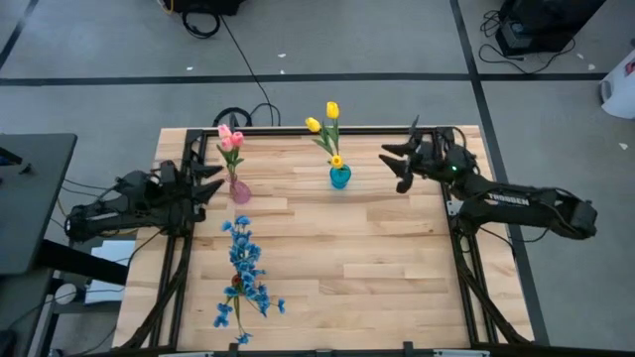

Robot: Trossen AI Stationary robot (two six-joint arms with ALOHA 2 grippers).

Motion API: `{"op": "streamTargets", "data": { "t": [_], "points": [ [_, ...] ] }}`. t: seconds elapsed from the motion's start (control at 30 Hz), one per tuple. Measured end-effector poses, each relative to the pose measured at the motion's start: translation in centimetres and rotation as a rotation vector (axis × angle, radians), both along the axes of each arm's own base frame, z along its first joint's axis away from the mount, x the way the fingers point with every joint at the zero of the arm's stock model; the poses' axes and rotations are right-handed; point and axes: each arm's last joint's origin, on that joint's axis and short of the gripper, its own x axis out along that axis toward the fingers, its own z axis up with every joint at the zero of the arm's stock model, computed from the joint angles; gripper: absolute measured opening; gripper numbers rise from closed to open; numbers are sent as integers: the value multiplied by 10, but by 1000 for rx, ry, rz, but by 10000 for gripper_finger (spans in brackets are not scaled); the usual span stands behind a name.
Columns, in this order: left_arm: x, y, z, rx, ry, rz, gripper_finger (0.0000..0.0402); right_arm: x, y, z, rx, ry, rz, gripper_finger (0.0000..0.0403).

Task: Sort flowers into vase by color
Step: Return to Home Position

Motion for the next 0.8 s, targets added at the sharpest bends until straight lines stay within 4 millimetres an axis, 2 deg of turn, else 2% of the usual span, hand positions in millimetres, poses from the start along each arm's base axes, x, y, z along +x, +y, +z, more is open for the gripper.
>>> {"op": "streamTargets", "data": {
  "t": [0.2,0.43,0.6,0.67,0.8],
  "points": [
    [12,1,-28,-7,16,-3,182,-19,12,-13,18,-47,-39,165],
    [5,-1,-29,42,-74,-30,182,-40,22,-36,63,-90,-68,165],
    [11,-1,-47,19,-89,-86,182,-46,25,-34,94,-103,-65,164],
    [14,-1,-56,14,-113,-110,182,-48,28,-32,77,-121,-22,164],
    [15,-3,-59,27,-88,-147,182,-48,32,-31,53,-102,95,164]
  ]
}}
